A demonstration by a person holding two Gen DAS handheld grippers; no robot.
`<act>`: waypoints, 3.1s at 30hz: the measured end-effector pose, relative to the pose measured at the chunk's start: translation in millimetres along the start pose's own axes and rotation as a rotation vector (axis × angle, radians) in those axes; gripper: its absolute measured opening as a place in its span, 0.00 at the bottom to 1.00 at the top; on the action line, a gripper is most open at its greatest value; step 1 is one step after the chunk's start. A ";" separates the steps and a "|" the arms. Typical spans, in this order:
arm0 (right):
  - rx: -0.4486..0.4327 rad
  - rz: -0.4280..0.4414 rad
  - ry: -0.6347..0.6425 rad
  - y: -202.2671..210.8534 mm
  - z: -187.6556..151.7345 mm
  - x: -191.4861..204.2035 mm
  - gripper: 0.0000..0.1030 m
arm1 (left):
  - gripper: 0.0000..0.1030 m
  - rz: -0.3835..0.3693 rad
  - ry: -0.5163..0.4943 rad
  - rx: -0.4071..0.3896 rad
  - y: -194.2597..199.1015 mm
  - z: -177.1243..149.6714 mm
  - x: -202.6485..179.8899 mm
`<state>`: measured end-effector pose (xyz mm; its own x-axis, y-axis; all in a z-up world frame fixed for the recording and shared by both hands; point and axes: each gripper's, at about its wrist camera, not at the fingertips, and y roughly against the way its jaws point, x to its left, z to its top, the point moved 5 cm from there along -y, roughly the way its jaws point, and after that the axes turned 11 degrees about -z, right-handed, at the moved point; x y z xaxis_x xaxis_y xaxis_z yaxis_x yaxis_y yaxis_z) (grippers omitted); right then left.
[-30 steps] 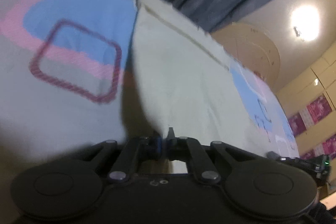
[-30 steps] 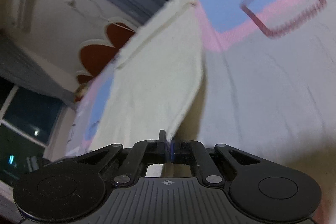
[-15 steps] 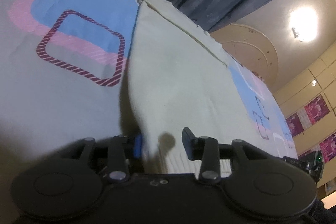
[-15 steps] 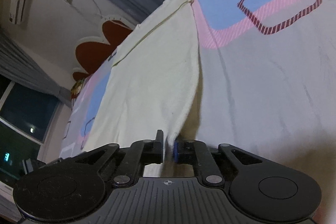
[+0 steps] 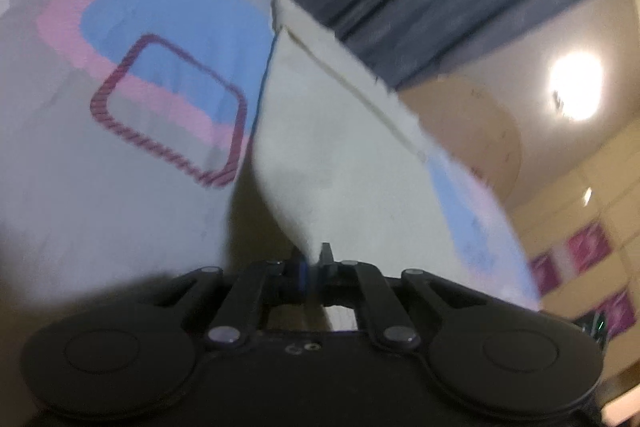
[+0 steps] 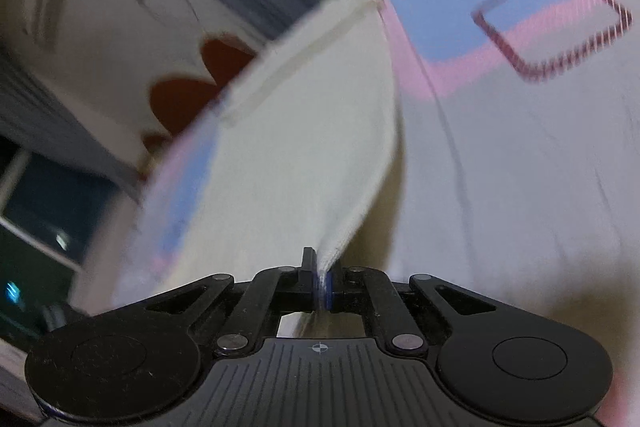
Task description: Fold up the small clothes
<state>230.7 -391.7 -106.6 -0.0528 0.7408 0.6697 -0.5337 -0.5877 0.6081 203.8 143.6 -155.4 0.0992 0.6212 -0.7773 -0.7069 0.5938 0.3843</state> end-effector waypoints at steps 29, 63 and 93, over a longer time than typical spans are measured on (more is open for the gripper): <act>-0.087 0.096 -0.258 -224.8 311.0 -34.7 0.03 | 0.06 0.005 0.060 -0.158 -242.2 262.0 33.6; -0.215 -0.303 0.594 -278.3 272.4 19.8 0.02 | 0.02 0.301 -0.430 -0.103 -286.9 266.3 19.9; -0.212 -0.388 0.747 -303.8 228.7 77.2 0.30 | 0.69 0.348 -0.629 -0.015 -318.0 215.8 -19.0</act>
<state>581.8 -230.3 -142.1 -0.3352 0.9396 -0.0694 -0.7707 -0.2311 0.5938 577.9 53.4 -155.4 0.2481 0.9528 -0.1749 -0.7799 0.3035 0.5473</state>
